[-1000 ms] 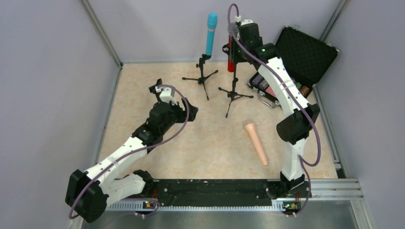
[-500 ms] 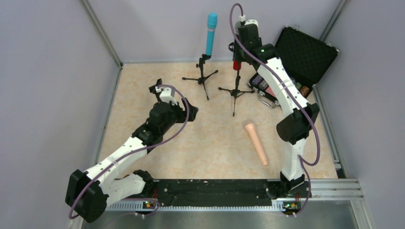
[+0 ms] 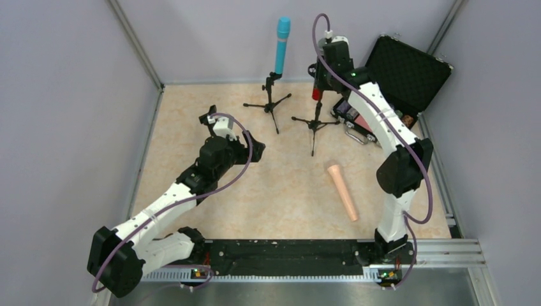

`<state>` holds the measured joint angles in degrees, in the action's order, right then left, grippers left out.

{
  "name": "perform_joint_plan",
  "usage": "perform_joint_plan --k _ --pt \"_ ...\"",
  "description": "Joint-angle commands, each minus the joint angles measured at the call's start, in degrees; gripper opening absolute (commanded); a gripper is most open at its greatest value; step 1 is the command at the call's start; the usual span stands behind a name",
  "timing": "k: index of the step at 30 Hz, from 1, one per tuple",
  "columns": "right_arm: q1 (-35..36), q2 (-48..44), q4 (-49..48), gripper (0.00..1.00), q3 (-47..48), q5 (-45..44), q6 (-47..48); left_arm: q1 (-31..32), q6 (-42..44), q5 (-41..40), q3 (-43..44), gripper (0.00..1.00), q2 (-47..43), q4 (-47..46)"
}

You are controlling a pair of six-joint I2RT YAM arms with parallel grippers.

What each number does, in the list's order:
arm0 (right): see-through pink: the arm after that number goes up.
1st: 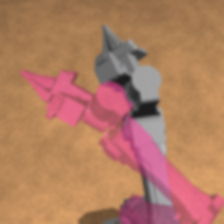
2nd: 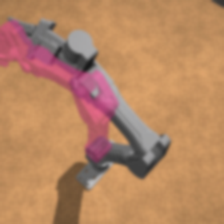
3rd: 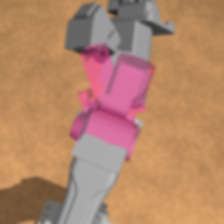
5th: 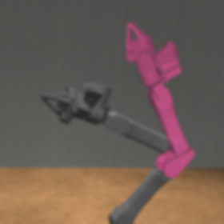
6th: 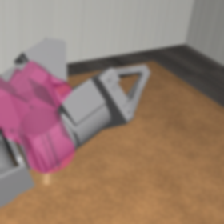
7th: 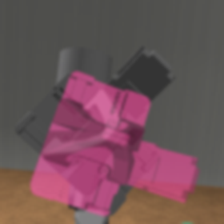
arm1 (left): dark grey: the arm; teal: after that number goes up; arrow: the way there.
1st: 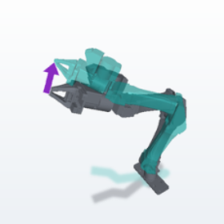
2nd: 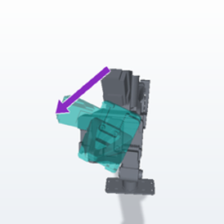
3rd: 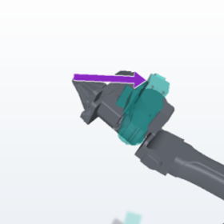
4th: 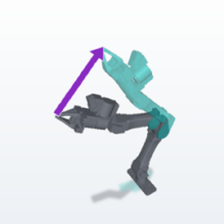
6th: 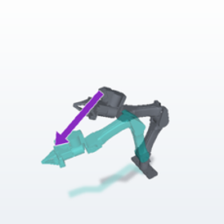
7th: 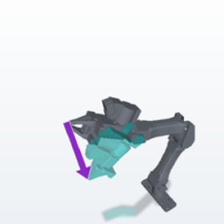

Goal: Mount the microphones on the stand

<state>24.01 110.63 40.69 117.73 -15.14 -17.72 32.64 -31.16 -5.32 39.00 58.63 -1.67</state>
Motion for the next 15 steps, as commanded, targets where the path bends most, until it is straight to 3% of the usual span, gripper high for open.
perform_joint_plan --k 1,7,12,13,15 --pt "-0.36 -2.11 -0.56 0.01 -3.13 1.30 -0.17 -0.24 -0.31 0.82 0.28 0.87 -0.97 -0.95" --pt "-0.39 -3.06 -1.58 0.09 -3.57 1.37 1.00 -0.21 -0.65 1.36 0.66 0.87 -0.47 -1.06" --pt "-0.35 -3.95 -2.75 0.23 -3.28 3.17 2.29 -0.29 -0.58 1.38 0.74 0.87 -0.50 -1.03" --pt "-0.34 -3.85 -2.76 0.27 -3.13 3.73 2.39 -0.30 -0.57 1.37 0.66 0.87 -0.48 -1.05" --pt "-0.41 -4.05 -2.77 0.50 -3.04 4.29 2.55 -0.21 -0.49 1.28 0.66 0.87 -0.49 -1.05"
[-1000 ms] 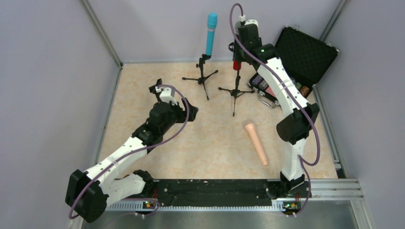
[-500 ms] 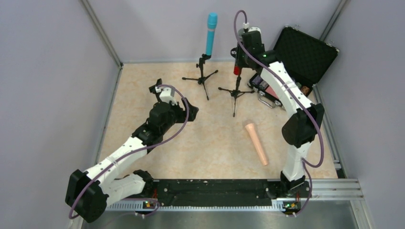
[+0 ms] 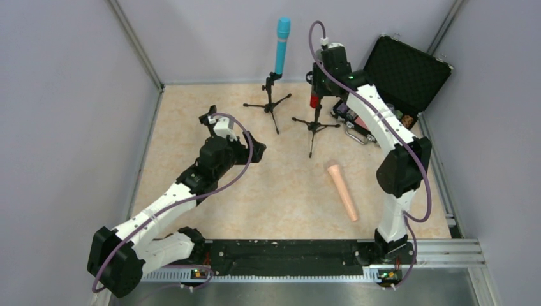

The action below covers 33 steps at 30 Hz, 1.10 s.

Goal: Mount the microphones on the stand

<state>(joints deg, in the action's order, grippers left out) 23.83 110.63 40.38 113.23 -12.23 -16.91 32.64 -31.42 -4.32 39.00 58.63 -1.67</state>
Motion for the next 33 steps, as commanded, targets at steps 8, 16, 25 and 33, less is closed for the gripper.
perform_joint_plan --k 8,16,25,33 --pt "-0.28 -5.22 -2.74 0.82 0.90 1.38 1.82 -0.24 -0.13 0.20 1.04 0.87 -0.09 -1.05" --pt "-0.28 -7.23 -3.39 0.83 -1.02 2.49 2.06 -0.24 -0.35 0.50 1.39 0.87 0.66 -0.96" --pt "-1.97 -13.59 -8.26 0.84 -10.14 10.08 1.30 -0.38 2.81 3.36 7.77 0.93 4.83 2.83" --pt "-7.62 -23.06 -19.41 0.84 -25.68 29.73 -4.27 -1.08 7.31 10.27 16.94 0.96 11.16 5.18"
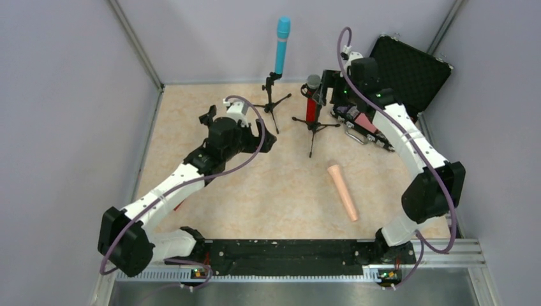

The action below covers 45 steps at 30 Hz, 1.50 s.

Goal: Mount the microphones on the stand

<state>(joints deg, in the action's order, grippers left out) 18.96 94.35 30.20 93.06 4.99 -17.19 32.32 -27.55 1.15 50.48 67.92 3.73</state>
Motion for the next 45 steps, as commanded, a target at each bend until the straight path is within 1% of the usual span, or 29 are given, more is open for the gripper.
perform_joint_plan --k 1,4,7,9,11,14,19,22,25,28,31,34,37,41,45 --pt "-3.57 -8.22 -11.19 0.84 -8.44 14.90 -5.19 -0.95 3.83 5.90 6.61 0.96 2.67 -0.15" --pt "-6.06 -12.73 -16.58 0.84 -14.66 20.84 -8.20 -2.04 4.34 9.27 10.45 0.96 4.54 -0.10" --pt "-7.56 -15.98 -20.82 0.84 -19.24 24.22 -10.28 -3.88 3.86 13.72 13.15 0.97 5.87 -1.55" --pt "-8.19 -17.38 -21.41 0.84 -20.92 25.30 -10.48 -5.34 2.49 16.77 14.38 0.98 6.32 -3.09" --pt "-8.61 -18.27 -21.45 0.84 -21.77 26.01 -10.42 -7.31 0.43 19.92 15.08 0.98 6.58 -6.93" --pt "-8.91 -19.18 -21.43 0.84 -22.85 27.38 -10.73 -11.41 -3.92 24.49 15.59 0.98 6.76 -11.72" --pt "-8.93 -19.91 -22.10 0.84 -24.85 29.48 -11.90 -20.78 -13.03 31.16 15.55 0.97 6.32 -17.89" --pt "-8.94 -20.56 -23.20 0.84 -27.14 30.50 -12.90 -25.78 -16.17 32.77 15.56 0.97 4.87 -18.47" --pt "-8.86 -20.99 -24.01 0.84 -28.96 31.13 -13.43 -30.37 -15.70 32.70 15.42 0.96 2.55 -16.72" --pt "-8.91 -21.22 -24.17 0.84 -30.16 31.92 -13.63 -35.23 -13.17 31.58 15.62 0.96 -0.14 -12.86" --pt "-8.93 -21.42 -24.05 0.84 -31.04 32.23 -13.62 -37.97 -7.61 28.63 16.94 0.96 -2.84 -6.51" --pt "-8.88 -21.49 -24.07 0.84 -31.60 32.43 -13.41 -38.19 0.88 23.88 19.49 0.96 -5.13 3.29" --pt "-8.92 -21.53 -23.77 0.84 -31.85 32.54 -13.20 -38.20 8.10 20.17 21.27 0.95 -6.74 9.87" --pt "-8.93 -21.62 -23.40 0.84 -31.90 32.56 -12.88 -38.18 15.28 15.45 22.08 0.95 -8.52 16.19" --pt "-8.94 -21.70 -23.04 0.84 -31.84 32.37 -12.54 -38.20 20.33 9.96 22.44 0.97 -9.46 20.89"
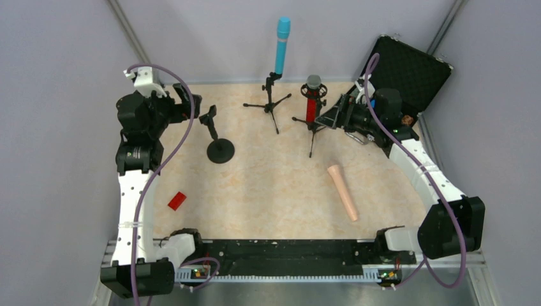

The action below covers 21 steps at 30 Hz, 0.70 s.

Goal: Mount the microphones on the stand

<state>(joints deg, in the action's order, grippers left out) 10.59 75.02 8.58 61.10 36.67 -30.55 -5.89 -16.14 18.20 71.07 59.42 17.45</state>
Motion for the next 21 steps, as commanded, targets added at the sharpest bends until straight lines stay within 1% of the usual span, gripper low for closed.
perform_joint_plan --k 1,7,12,18,21 --pt "-0.57 -2.44 -1.38 0.84 0.14 0.59 1.02 0.02 9.94 -7.97 1.88 0.99 -0.97 8.07" --pt "-0.56 -2.41 -0.92 0.84 0.07 0.01 1.49 0.02 14.12 -8.60 3.72 0.99 1.09 14.26" --pt "-0.57 -2.51 -0.41 0.83 0.16 -0.96 2.04 0.05 14.85 -8.99 5.84 0.99 4.60 19.42" --pt "-0.52 -2.69 1.12 0.83 0.69 -1.83 3.51 0.08 15.70 -10.66 6.45 0.99 6.22 21.26" --pt "-0.56 -2.70 1.42 0.83 0.65 -2.27 3.98 0.26 18.16 -11.76 7.23 0.99 7.01 22.16"
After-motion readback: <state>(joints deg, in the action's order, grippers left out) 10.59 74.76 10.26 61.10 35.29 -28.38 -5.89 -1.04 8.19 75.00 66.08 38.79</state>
